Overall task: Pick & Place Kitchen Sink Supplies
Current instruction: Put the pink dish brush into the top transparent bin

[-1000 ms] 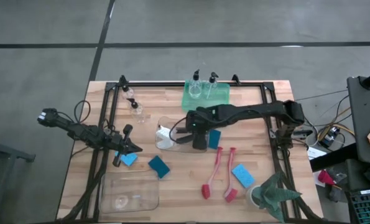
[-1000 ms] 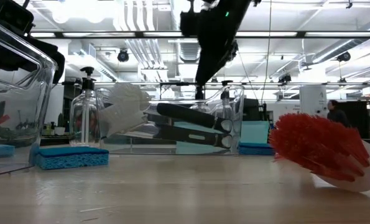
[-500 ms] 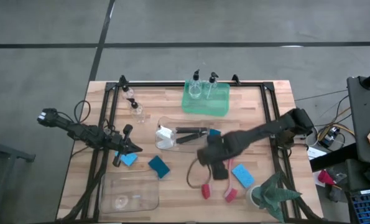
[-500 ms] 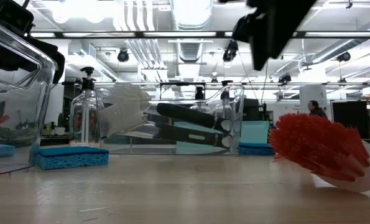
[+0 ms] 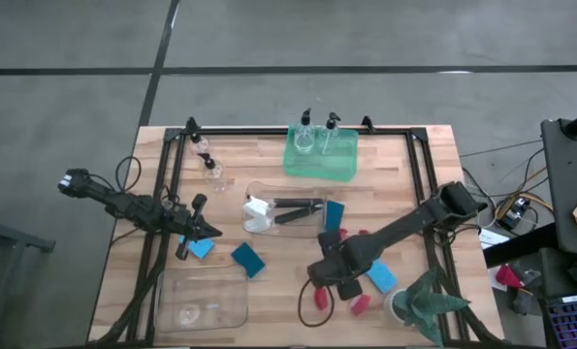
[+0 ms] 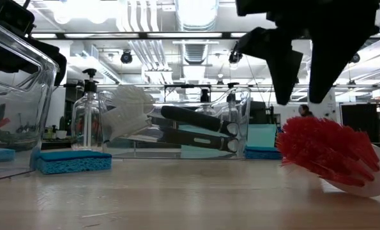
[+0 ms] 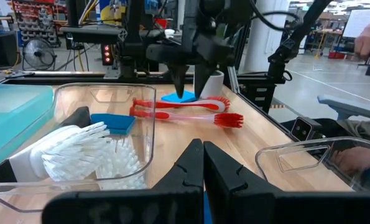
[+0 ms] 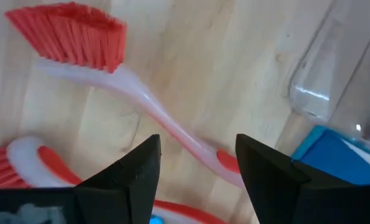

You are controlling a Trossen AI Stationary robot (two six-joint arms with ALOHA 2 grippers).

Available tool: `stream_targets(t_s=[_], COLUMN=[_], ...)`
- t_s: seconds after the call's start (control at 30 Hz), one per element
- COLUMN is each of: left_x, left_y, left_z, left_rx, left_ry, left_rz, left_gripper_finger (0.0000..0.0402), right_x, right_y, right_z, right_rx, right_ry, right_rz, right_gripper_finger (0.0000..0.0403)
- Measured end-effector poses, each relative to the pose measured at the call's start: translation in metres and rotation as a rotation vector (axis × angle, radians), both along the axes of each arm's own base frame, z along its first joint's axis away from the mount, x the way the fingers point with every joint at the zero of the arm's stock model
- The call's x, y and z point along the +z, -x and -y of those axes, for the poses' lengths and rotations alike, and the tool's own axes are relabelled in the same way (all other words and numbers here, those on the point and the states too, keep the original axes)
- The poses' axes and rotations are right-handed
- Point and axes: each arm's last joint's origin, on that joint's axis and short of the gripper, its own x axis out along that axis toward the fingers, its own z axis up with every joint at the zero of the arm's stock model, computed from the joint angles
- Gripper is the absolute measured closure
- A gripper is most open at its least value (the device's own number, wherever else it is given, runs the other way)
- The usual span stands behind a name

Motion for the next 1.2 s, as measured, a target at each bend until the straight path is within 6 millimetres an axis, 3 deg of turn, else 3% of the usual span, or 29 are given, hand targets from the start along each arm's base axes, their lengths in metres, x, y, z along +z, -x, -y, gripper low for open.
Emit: stream_targets(t_s=[0.47, 0.67, 0.87, 0.97, 1.2], left_x=[0.0, 0.0, 0.0, 0.0, 0.0], left_y=[0.0, 0.0, 0.0, 0.0, 0.0], left_z=[0.0, 0.0, 0.0, 0.0, 0.0], left_rx=[0.0, 0.0, 0.0, 0.0, 0.0], left_ry=[0.0, 0.0, 0.0, 0.0, 0.0], left_rz=[0.0, 0.0, 0.0, 0.0, 0.0], left_gripper_finger=[0.0399, 0.0399, 0.0399, 0.0399, 0.0399], right_x=[-0.064, -0.074, -0.062, -0.045, -0.008], right_y=[-0.008, -0.01, -0.01, -0.012, -0.017], right_z=[-0.014, -0.014, -0.01, -0.002, 0.017], right_rx=[0.07, 0.069, 0.062, 0.018, -0.081], right_ry=[0.062, 0.067, 0.082, 0.099, 0.026], right_rz=[-0.107, -0.131, -0.081, -0.011, 0.13], right_gripper_finger=[0.0228, 0.0262, 0.033, 0.0359, 0.0363])
